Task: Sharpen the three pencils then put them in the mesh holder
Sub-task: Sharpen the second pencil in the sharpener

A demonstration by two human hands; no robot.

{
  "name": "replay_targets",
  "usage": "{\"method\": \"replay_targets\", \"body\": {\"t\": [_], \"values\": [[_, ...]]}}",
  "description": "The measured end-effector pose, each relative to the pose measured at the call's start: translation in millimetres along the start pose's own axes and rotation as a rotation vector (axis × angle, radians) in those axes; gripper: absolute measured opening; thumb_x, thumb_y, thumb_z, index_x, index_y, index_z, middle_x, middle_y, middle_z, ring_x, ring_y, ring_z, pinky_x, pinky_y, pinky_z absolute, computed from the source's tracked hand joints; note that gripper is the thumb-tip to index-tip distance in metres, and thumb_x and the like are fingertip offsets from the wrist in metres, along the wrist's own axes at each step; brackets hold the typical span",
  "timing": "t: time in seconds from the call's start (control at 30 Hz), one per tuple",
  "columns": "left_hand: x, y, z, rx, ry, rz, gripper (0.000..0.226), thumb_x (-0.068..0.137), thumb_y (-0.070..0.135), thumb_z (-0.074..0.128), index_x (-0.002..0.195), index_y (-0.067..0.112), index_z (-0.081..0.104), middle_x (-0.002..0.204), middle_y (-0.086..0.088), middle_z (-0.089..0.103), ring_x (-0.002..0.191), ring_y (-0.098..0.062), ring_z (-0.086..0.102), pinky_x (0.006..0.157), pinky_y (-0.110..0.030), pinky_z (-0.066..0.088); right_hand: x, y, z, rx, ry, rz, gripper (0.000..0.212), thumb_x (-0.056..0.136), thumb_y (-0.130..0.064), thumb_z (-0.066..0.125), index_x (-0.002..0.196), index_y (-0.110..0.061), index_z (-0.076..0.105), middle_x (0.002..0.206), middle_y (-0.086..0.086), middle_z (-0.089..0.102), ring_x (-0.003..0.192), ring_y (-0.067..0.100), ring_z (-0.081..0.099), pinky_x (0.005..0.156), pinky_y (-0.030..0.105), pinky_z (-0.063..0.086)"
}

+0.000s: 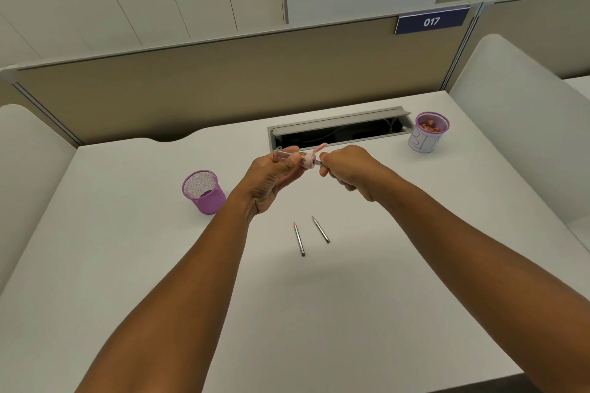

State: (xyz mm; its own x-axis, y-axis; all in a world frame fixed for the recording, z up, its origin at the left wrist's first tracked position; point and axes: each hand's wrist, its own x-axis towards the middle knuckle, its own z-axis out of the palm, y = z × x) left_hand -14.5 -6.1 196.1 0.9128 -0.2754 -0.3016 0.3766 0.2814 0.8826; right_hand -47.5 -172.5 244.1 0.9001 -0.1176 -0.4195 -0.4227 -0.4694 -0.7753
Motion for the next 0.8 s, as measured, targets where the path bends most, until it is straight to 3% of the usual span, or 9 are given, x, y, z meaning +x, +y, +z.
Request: {"method": "replay_targets", "body": {"t": [0.13, 0.27, 0.43, 0.67, 0.8], "values": [[-1.6, 6.4, 0.8, -0.006, 0.009, 0.001, 0.021, 0.09, 0.005, 0.065, 0.111, 0.005, 0.064, 0.091, -0.005, 0.077, 0.091, -0.024, 0.074, 0.087, -0.03, 0.059, -1.1, 8.4, 0.6, -0.108, 0.062, -0.272, 0.023, 0.098, -0.028, 0.044, 0.103, -0.011, 0.058, 0.089, 0.002, 0.056, 0.073, 0.012, 0.048, 0.061, 0.026, 0.038], [-2.8, 7.8, -0.2, -0.005, 0.025, -0.005, 0.02, 0.089, 0.006, 0.067, 0.109, 0.006, 0.065, 0.09, -0.005, 0.078, 0.091, -0.023, 0.074, 0.086, -0.031, 0.059, 5.8, 31.6, 5.2, -0.328, 0.227, -0.598, 0.014, 0.095, -0.03, 0.054, 0.101, -0.017, 0.058, 0.093, -0.004, 0.059, 0.08, 0.014, 0.054, 0.067, 0.029, 0.046], [-3.1, 4.9, 2.2, 0.0, 0.033, -0.013, 0.014, 0.089, 0.007, 0.067, 0.103, 0.008, 0.068, 0.093, -0.005, 0.077, 0.09, -0.024, 0.074, 0.081, -0.028, 0.06, 9.7, 51.3, 8.4, -0.546, 0.507, -0.891, 0.012, 0.092, -0.022, 0.058, 0.091, -0.013, 0.066, 0.081, -0.001, 0.062, 0.064, 0.017, 0.052, 0.051, 0.018, 0.03], [-1.6, 2.3, 5.1, 0.03, 0.007, -0.022, 0.012, 0.091, 0.008, 0.064, 0.102, 0.01, 0.068, 0.09, -0.001, 0.078, 0.089, -0.021, 0.075, 0.082, -0.026, 0.059, 9.1, 46.5, 10.8, -0.578, 0.572, -0.843, 0.018, 0.089, -0.021, 0.053, 0.081, -0.012, 0.067, 0.068, 0.001, 0.062, 0.057, 0.018, 0.052, 0.046, 0.018, 0.023], [-0.3, 4.0, 6.0, 0.017, -0.006, -0.019, 0.015, 0.091, 0.007, 0.064, 0.105, 0.011, 0.067, 0.092, -0.006, 0.078, 0.09, -0.022, 0.074, 0.083, -0.027, 0.06, 1.5, 24.8, 11.0, -0.56, 0.394, -0.503, 0.028, 0.098, -0.024, 0.043, 0.091, -0.011, 0.066, 0.071, 0.004, 0.06, 0.062, 0.021, 0.049, 0.049, 0.024, 0.027]]}}
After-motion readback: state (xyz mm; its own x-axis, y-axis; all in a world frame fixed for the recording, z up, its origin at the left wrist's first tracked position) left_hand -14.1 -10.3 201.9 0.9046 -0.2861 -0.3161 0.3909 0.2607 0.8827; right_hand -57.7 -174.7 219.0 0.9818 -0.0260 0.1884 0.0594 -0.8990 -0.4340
